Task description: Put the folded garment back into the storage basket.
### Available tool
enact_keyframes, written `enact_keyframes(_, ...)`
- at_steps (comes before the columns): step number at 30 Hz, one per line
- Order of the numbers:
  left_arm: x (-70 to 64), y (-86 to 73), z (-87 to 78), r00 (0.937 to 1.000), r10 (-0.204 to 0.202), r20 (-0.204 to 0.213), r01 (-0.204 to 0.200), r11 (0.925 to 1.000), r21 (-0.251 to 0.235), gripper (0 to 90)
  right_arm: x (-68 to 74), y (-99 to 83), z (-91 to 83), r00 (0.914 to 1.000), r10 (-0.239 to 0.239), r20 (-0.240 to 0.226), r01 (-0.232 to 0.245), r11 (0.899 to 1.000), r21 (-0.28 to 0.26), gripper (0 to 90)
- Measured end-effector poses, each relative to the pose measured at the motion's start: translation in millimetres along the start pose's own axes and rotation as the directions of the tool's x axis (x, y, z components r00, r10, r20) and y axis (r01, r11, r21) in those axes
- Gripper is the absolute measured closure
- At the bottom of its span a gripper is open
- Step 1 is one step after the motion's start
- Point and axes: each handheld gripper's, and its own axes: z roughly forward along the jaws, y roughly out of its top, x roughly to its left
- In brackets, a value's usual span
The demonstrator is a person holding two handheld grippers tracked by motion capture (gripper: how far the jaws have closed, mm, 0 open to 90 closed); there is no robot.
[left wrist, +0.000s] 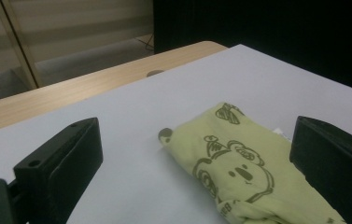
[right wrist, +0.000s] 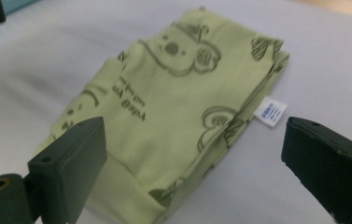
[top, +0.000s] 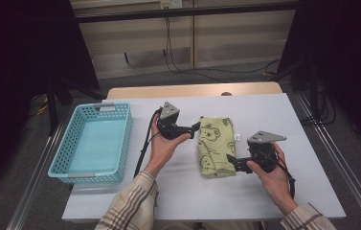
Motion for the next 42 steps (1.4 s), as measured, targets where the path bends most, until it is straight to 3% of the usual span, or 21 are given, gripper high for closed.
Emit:
enact_keyframes(1, 0.4, -0.3, 2.0, 1.0, -0.005, -0.001, 0.005, 1.0, -0.002, 2.6, -1.8, -2.1, 3.3, 0.9993, 0.021, -0.032, -0.02, 0.998, 0.06, 8.1)
enact_keyframes(3, 0.6, -0.4, 3.8, 0.9999, 0.008, 0.007, -0.008, 0.9998, -0.019, 3.3, -2.6, -2.8, 4.4, 0.9989, 0.03, -0.036, -0.027, 0.997, 0.071, 9.0)
enact_keyframes(6, 0.1, 0.9, 8.3, 0.9998, 0.021, 0.001, -0.021, 0.9997, -0.016, 4.2, -3.8, -2.7, 6.3, 0.9988, 0.05, -0.005, -0.049, 0.994, 0.093, 8.5)
enact_keyframes(7, 0.9, 1.9, 11.0, 0.9999, 0.011, 0.004, -0.011, 0.9999, -0.009, 4.2, -5.2, 1.2, 8.4, 0.9982, 0.055, 0.025, -0.057, 0.993, 0.107, 8.5)
enact_keyframes(9, 2.0, 2.7, 15.0, 0.9999, 0.013, -0.009, -0.013, 0.9999, -0.002, 3.8, -10.1, 3.9, 11.4, 0.9979, 0.065, 0.003, -0.065, 0.991, 0.113, 6.9)
enact_keyframes(10, 2.0, 2.4, 18.2, 1.0, -0.005, -0.007, 0.005, 1.0, -0.007, 3.8, -10.1, 3.9, 11.4, 0.9979, 0.065, 0.003, -0.065, 0.991, 0.113, 6.9)
enact_keyframes(12, 2.6, 1.3, 23.4, 0.9999, -0.006, -0.015, 0.006, 0.9999, 0.012, 3.8, -12.1, 3.4, 14.0, 0.995, 0.099, -0.015, -0.096, 0.987, 0.125, 5.5)
enact_keyframes(16, 2.6, -3.3, 31.6, 0.9998, -0.003, -0.019, 0.003, 0.9996, 0.029, 3.7, -10.7, 0.2, 18.9, 0.9946, 0.101, 0.025, -0.103, 0.983, 0.15, 5.9)
enact_keyframes(22, 3.8, -6.8, 36.5, 0.9998, -0.01, -0.016, 0.01, 0.9992, 0.038, 3.7, -8.4, -2.9, 23.0, 0.9955, 0.09, 0.031, -0.094, 0.978, 0.187, 6.6)
enact_keyframes(24, 4.0, -8.2, 37.9, 0.9999, -0.01, -0.012, 0.011, 0.9984, 0.055, 3.7, -7.4, -6.7, 26.8, 0.9963, 0.085, 0.01, -0.086, 0.976, 0.202, 14.0)
enact_keyframes(27, 5.3, -9.9, 41.9, 0.9998, -0.001, -0.019, 0.002, 0.9983, 0.058, 3.7, -7.1, -8.4, 27.8, 0.9956, 0.093, 0.008, -0.093, 0.976, 0.197, 14.5)
enact_keyframes(28, 6.0, -10.4, 42.9, 0.9997, -0.015, -0.017, 0.016, 0.9984, 0.054, 3.7, -6.6, -8.6, 27.5, 0.995, 0.098, 0.014, -0.099, 0.976, 0.195, 15.4)
enact_keyframes(30, 5.9, -11.4, 44.7, 0.9996, -0.017, -0.023, 0.019, 0.9979, 0.062, 3.7, -4.7, -9.6, 28.1, 0.9972, 0.073, 0.015, -0.074, 0.977, 0.202, 20.5)
enact_keyframes(31, 5.7, -11.9, 45.2, 0.9998, -0.009, -0.02, 0.01, 0.998, 0.063, 3.7, -3.0, -10.2, 28.4, 0.9957, 0.091, 0.018, -0.093, 0.975, 0.202, 22.9)
enact_keyframes(33, 4.8, -12.7, 46.2, 0.9999, 0.0, -0.015, 0.001, 0.9975, 0.07, 3.7, -2.4, -11.1, 29.1, 0.9962, 0.086, 0.014, -0.087, 0.977, 0.193, 26.2)
enact_keyframes(34, 4.0, -12.6, 46.3, 0.9997, 0.015, -0.021, -0.014, 0.9968, 0.079, 3.7, -0.4, -12.1, 29.6, 0.9951, 0.097, 0.018, -0.099, 0.975, 0.2, 25.9)
enact_keyframes(35, 3.9, -12.1, 45.3, 0.9995, 0.024, -0.022, -0.022, 0.9965, 0.081, 3.7, -0.7, -13.5, 30.9, 0.9966, 0.078, 0.026, -0.082, 0.976, 0.202, 24.4)
enact_keyframes(38, 4.7, -11.3, 43.7, 0.9996, 0.014, -0.025, -0.012, 0.9962, 0.087, 3.5, 2.5, -14.8, 31.9, 0.9944, 0.086, 0.062, -0.097, 0.975, 0.2, 22.3)
enact_keyframes(39, 4.8, -10.9, 43.3, 0.9994, 0.016, -0.032, -0.014, 0.9964, 0.084, 3.5, 4.1, -14.7, 31.7, 0.9934, 0.089, 0.072, -0.102, 0.974, 0.201, 23.0)
enact_keyframes(40, 5.1, -10.8, 43.3, 0.9993, 0.015, -0.033, -0.013, 0.9965, 0.083, 3.5, 8.2, -13.9, 30.5, 0.9902, 0.118, 0.076, -0.132, 0.966, 0.222, 24.8)
enact_keyframes(42, 5.9, -11.2, 44.5, 0.9997, 0.007, -0.025, -0.005, 0.9962, 0.087, 3.5, 12.0, -13.0, 30.2, 0.9927, 0.095, 0.075, -0.109, 0.969, 0.222, 32.4)
